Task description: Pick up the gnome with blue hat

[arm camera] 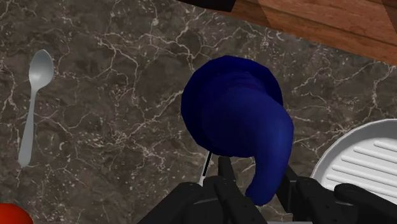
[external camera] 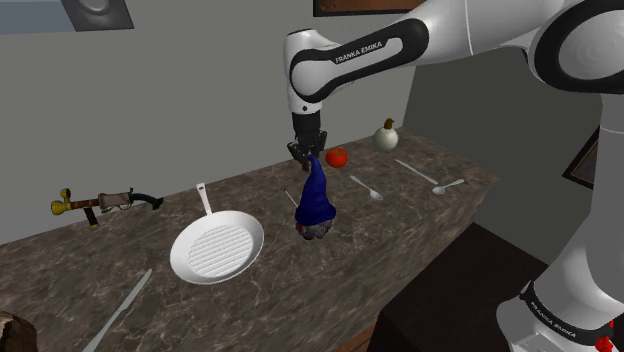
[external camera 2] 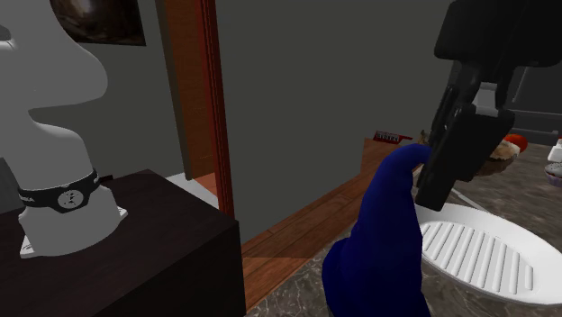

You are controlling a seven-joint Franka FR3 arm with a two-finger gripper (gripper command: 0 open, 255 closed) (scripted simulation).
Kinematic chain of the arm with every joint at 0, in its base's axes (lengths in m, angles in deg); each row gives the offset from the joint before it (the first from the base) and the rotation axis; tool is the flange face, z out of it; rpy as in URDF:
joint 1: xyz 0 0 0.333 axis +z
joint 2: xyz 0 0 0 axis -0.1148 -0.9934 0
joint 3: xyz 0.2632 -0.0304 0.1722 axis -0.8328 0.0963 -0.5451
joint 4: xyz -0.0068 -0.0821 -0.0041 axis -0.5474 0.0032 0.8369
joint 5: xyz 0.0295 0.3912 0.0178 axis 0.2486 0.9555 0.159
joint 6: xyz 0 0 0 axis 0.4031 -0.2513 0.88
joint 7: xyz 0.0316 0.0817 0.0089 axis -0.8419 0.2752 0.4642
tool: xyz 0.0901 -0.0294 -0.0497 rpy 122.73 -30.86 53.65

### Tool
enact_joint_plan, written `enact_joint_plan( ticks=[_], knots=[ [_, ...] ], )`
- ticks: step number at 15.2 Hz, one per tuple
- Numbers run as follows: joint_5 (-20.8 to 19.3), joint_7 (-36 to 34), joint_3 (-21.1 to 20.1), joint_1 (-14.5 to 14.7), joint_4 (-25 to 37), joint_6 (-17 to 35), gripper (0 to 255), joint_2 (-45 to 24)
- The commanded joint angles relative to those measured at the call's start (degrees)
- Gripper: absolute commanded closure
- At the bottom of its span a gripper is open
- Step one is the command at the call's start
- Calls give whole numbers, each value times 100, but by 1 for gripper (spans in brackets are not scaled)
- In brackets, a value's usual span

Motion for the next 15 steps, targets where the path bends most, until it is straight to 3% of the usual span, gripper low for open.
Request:
enact_joint_plan(
  ticks=[1, 8, 15],
  knots=[
    [-1, 3, 1, -2, -5, 8, 255, -2],
    [-3, -10, -2, 8, 13, 4, 255, -15],
    [28, -2, -18, 10, 381, -482, 255, 105]
  ],
)
